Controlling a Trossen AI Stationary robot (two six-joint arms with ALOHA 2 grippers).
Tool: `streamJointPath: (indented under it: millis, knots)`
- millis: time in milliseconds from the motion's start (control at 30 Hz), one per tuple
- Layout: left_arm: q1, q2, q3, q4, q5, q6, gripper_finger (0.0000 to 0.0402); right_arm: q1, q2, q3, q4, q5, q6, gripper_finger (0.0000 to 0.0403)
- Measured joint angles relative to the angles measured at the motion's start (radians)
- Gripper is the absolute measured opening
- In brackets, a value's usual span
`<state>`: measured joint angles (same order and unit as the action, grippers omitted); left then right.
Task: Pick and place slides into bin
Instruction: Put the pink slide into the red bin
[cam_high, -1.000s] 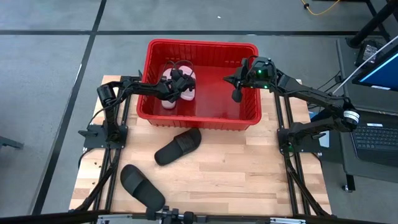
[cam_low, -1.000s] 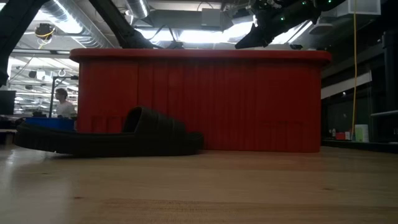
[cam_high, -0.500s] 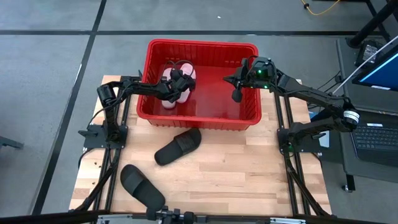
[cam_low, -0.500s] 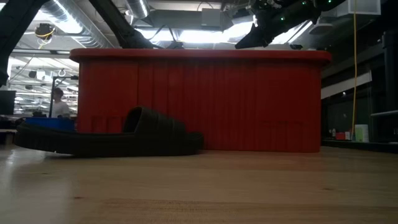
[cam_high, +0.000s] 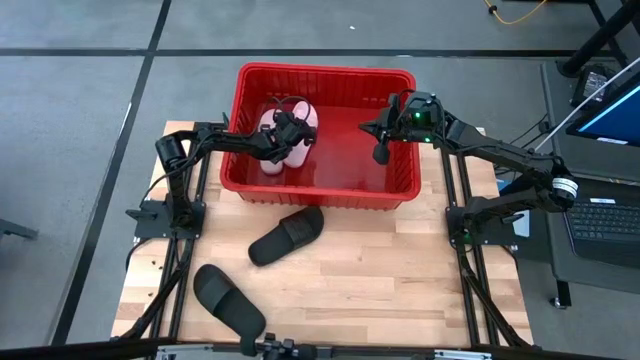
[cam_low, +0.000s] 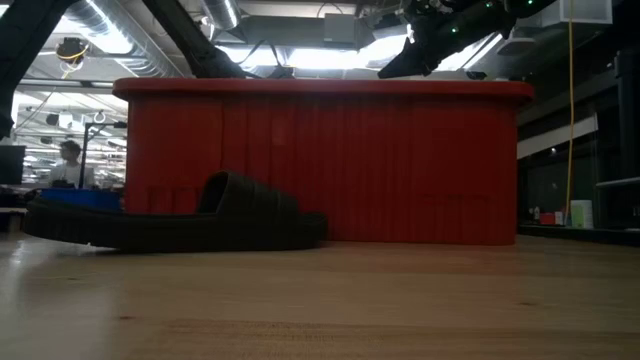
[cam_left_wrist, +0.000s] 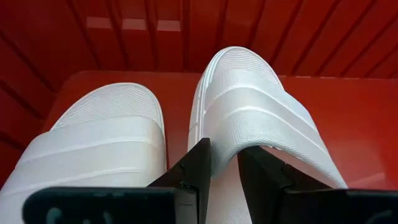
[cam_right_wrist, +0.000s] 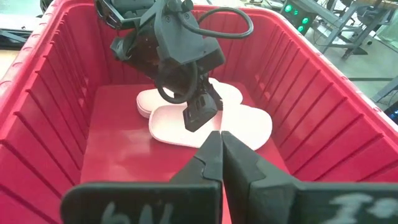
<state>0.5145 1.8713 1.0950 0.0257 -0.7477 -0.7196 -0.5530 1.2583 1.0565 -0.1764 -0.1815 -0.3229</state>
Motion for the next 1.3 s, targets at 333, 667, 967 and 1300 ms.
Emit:
streamJointPath:
  millis: [333,667,967,1300]
  knots:
    - [-0.004,0.0,0.0,0.0,-0.012,-0.001,0.0074,0.0,0.0,0.0,-0.005,-0.005,0.0,0.0004]
    - [-0.028,-0.049,0.0,-0.066,0.01,0.067,0.0075,0.0,0.0,0.0,-0.005,-0.006,0.0,0.0004]
    - [-0.031,-0.055,0.0,-0.179,-0.014,0.068,0.0075,0.0,0.0,0.0,-0.004,-0.006,0.0,0.0004]
    - [-0.028,-0.055,0.0,-0.058,-0.041,0.095,0.0075,0.0,0.0,0.0,-0.004,-0.006,0.003,0.0004]
